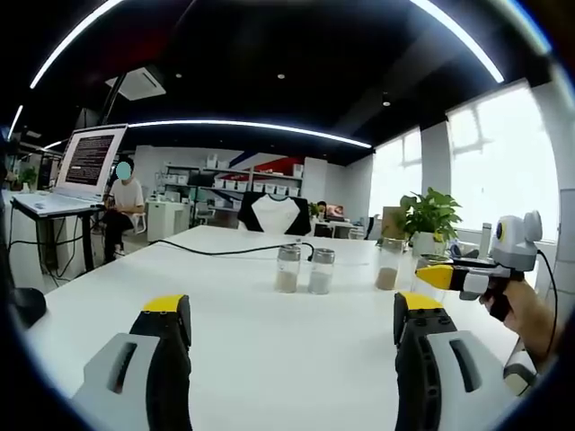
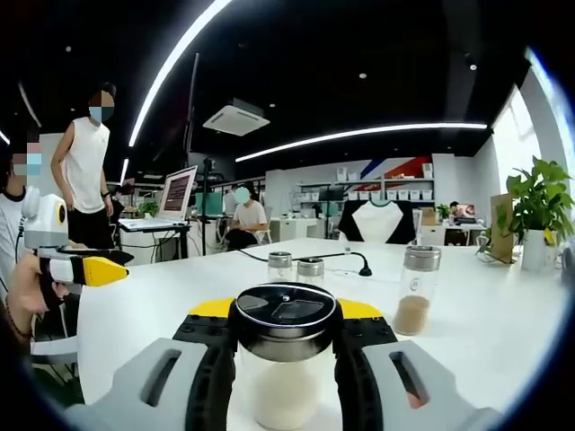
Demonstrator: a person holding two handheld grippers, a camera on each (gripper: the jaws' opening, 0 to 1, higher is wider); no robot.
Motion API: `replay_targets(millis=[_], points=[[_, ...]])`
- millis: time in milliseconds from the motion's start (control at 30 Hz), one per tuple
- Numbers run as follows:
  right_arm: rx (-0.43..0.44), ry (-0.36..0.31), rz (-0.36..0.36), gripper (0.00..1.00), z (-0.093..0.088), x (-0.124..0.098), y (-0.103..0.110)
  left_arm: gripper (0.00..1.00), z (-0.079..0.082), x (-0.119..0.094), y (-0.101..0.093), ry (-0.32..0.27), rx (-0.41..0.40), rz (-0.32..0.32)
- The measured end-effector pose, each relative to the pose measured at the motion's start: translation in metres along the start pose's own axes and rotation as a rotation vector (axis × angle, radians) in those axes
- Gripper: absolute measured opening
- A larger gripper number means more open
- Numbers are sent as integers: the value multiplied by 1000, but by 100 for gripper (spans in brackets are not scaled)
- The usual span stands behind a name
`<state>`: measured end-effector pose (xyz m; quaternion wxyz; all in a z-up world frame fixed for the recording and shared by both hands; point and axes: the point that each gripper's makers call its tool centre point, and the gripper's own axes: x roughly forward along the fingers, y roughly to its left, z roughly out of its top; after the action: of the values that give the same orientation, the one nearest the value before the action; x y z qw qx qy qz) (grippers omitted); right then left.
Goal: Rotate the seasoning bottle until the label or dispensing opening points toward the visible target arrow and the bottle remains upright within the marked orientation range
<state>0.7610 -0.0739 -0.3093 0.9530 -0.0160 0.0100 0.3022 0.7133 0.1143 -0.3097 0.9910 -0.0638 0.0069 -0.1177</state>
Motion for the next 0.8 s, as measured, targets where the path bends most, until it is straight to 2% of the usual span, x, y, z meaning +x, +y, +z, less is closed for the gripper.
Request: replay_targets(millis=[200, 533, 667, 800], points=[[0, -22, -51, 40, 0, -2, -3, 99, 0, 1, 1, 2, -2, 2], [2, 0, -163, 40, 0, -1, -7, 98, 2, -1, -2, -9, -18, -6], [2, 1, -190, 40, 0, -1, -9, 98, 1, 0, -2, 3, 6, -1], [4, 10, -245, 40, 1, -2, -10, 98, -1, 0, -3, 12, -7, -6]])
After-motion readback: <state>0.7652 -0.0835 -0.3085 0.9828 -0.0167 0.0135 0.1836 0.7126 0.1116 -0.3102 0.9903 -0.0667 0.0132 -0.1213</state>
